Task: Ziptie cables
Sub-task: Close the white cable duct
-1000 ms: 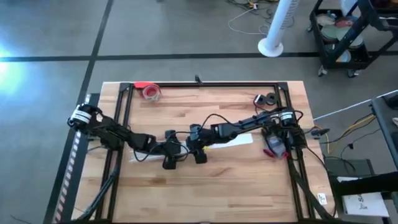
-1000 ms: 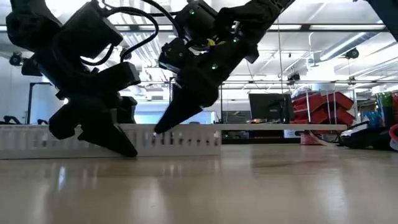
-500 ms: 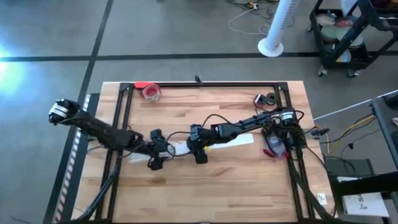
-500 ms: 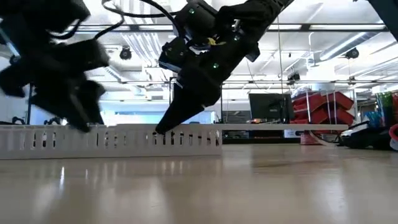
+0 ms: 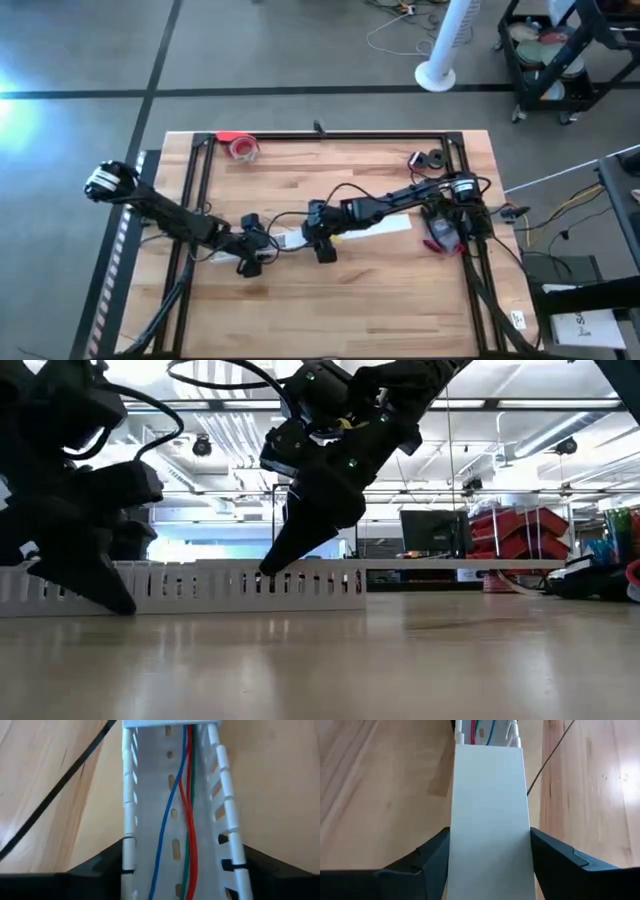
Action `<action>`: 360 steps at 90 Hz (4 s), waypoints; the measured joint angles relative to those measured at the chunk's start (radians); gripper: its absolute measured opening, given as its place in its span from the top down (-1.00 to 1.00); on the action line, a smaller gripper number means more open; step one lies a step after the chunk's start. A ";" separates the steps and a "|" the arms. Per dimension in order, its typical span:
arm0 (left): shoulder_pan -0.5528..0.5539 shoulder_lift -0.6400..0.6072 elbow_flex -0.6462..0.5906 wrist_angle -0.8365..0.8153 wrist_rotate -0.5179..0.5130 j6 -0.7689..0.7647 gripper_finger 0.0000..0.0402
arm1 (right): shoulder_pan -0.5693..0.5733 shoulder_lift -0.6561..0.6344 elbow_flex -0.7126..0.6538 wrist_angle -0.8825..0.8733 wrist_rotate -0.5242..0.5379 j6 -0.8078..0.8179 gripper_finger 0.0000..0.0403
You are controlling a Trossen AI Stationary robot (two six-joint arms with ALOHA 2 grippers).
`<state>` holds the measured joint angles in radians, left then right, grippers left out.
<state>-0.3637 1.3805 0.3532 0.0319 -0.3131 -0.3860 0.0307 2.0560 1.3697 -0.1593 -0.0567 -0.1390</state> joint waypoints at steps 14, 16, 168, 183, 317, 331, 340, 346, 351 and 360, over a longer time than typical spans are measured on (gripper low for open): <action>0.000 0.041 0.017 0.021 -0.002 0.012 -0.05 | 0.001 -0.001 0.000 0.002 -0.004 0.042 -0.09; 0.000 0.042 0.017 0.023 -0.002 0.015 -0.05 | 0.000 -0.002 0.000 0.001 -0.003 0.045 -0.09; 0.008 0.042 0.023 0.142 -0.030 0.062 -0.08 | 0.018 0.001 0.005 0.036 -0.086 -0.054 -0.09; 0.008 0.042 0.021 0.149 -0.035 0.061 -0.11 | 0.023 0.001 0.009 0.019 -0.075 -0.092 -0.11; -0.003 -0.079 0.033 -0.052 0.036 -0.049 -0.35 | 0.012 0.079 0.125 -0.043 -0.032 -0.013 -0.10; -0.055 -0.057 -0.014 -0.007 0.005 -0.123 -0.25 | 0.002 0.043 0.100 -0.103 -0.038 -0.022 -0.12; -0.070 -0.033 -0.052 0.067 -0.021 -0.150 -0.17 | -0.003 0.030 0.083 -0.104 -0.047 -0.033 -0.09; -0.070 -0.019 -0.067 0.116 -0.024 -0.151 -0.11 | -0.005 0.029 0.082 -0.098 -0.071 -0.032 -0.09; -0.070 -0.007 -0.068 0.138 -0.023 -0.154 -0.07 | -0.005 0.030 0.080 -0.089 -0.087 -0.033 -0.11; -0.067 0.004 -0.068 0.143 -0.021 -0.155 -0.07 | 0.001 0.035 0.077 -0.067 -0.080 -0.021 -0.14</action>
<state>-0.4309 1.3845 0.2855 0.1749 -0.3344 -0.5411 0.0316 2.0911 1.4466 -0.2263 -0.1363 -0.1603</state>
